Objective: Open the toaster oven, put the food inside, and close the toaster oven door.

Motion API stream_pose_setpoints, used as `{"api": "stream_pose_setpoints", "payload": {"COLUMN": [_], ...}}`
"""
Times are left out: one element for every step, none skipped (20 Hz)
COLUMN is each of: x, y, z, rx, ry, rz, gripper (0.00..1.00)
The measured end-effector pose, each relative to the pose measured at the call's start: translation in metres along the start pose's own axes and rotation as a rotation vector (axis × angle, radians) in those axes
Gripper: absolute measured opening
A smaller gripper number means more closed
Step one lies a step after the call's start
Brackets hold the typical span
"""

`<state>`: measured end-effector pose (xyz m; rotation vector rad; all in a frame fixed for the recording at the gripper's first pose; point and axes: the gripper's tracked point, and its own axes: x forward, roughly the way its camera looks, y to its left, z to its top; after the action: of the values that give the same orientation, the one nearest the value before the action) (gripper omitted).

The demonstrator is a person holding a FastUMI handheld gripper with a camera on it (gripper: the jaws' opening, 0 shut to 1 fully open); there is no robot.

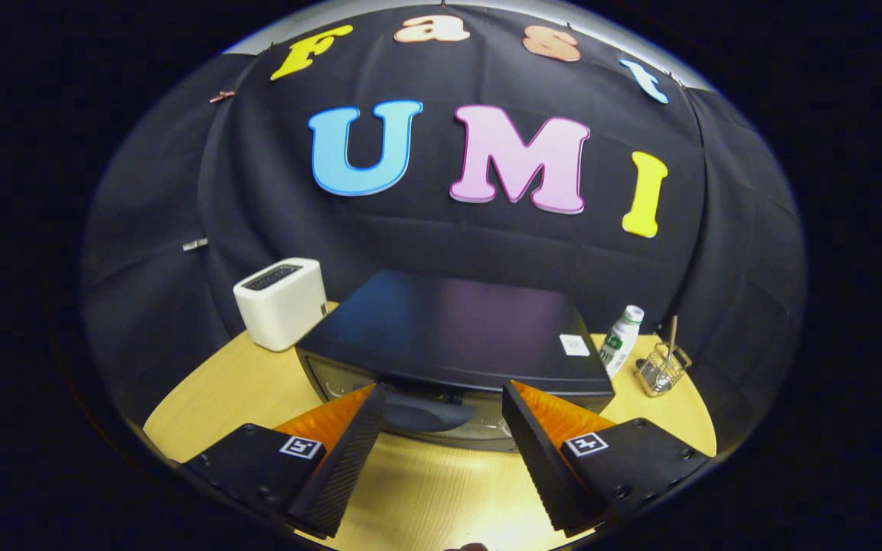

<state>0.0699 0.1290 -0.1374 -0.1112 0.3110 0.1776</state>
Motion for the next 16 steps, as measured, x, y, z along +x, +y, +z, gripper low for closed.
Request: {"api": "stream_pose_setpoints", "payload": {"x": [-0.009, -0.018, -0.027, -0.038, -0.049, -0.06, -0.071, -0.082, -0.093, -0.104, -0.115, -0.125, -0.135, -0.143, -0.15, -0.155], "y": [-0.009, -0.018, -0.028, -0.037, -0.045, -0.053, -0.064, -0.074, -0.082, -0.091, -0.1, -0.108, -0.114, -0.119, -0.123, -0.128], "z": [0.009, 0.017, 0.025, 0.03, 0.036, 0.041, 0.047, 0.051, 0.055, 0.057, 0.058, 0.056, 0.052, 0.047, 0.041, 0.037], "rx": [0.006, 0.013, 0.02, 0.029, 0.038, 0.043, 0.045, 0.039, 0.033, 0.028, 0.023, 0.024, 0.03, 0.045, 0.066, 0.086], "ry": [-0.033, -0.062, -0.079, -0.092, -0.108, -0.128, -0.145, -0.166, -0.187, -0.208, -0.221, -0.222, -0.218, -0.208, -0.193, -0.182], "rz": [-0.01, -0.019, -0.027, -0.028, -0.03, -0.037, -0.047, -0.055, -0.066, -0.078, -0.092, -0.11, -0.125, -0.136, -0.148, -0.156], "gripper": [0.99, 0.99, 0.98, 0.98, 0.98, 0.98, 0.98, 0.98, 0.98, 0.98, 0.98, 0.98, 0.98, 0.98, 0.98, 0.98]}}
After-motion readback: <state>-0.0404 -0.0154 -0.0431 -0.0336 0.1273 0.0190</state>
